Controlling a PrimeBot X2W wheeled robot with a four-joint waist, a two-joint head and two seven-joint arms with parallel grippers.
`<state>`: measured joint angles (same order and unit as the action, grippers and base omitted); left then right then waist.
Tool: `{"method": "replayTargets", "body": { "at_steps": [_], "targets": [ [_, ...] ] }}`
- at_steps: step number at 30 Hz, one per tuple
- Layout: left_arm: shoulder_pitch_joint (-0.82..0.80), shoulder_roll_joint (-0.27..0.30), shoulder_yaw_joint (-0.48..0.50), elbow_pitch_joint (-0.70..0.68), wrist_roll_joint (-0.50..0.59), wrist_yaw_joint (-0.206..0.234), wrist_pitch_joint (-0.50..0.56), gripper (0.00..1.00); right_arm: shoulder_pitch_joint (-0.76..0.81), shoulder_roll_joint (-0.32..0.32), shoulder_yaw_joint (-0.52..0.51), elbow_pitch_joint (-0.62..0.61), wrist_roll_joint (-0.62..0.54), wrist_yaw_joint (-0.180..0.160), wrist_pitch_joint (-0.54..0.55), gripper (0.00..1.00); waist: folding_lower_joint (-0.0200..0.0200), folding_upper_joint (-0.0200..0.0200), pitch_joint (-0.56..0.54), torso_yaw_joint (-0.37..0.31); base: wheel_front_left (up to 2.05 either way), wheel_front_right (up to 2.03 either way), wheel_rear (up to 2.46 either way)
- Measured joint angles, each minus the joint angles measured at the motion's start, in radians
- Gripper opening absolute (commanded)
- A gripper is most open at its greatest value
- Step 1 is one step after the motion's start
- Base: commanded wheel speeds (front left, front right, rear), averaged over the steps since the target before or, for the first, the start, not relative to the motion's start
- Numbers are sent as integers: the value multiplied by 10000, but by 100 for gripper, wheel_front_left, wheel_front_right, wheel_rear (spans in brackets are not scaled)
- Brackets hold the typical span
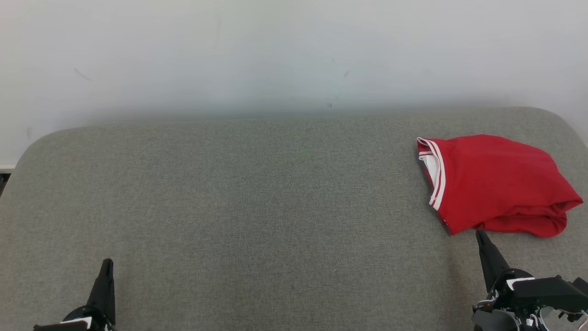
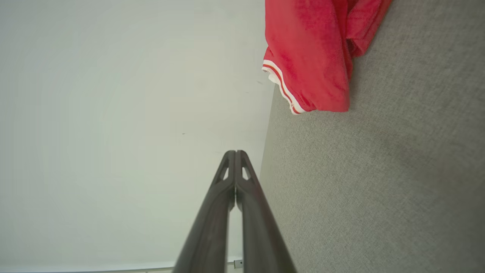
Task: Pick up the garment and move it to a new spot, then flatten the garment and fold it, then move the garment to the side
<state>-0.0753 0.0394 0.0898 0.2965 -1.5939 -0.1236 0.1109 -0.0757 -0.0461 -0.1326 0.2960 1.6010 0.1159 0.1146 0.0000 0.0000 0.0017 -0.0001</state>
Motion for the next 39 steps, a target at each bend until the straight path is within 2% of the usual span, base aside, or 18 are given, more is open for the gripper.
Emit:
{"method": "replayTargets", "body": {
  "at_steps": [39],
  "targets": [
    [-12,-8,-2,13,0,0,0,0,-6,4,2,2,4,44,0,0,1,0,0,0,0,0,0]
  ]
}}
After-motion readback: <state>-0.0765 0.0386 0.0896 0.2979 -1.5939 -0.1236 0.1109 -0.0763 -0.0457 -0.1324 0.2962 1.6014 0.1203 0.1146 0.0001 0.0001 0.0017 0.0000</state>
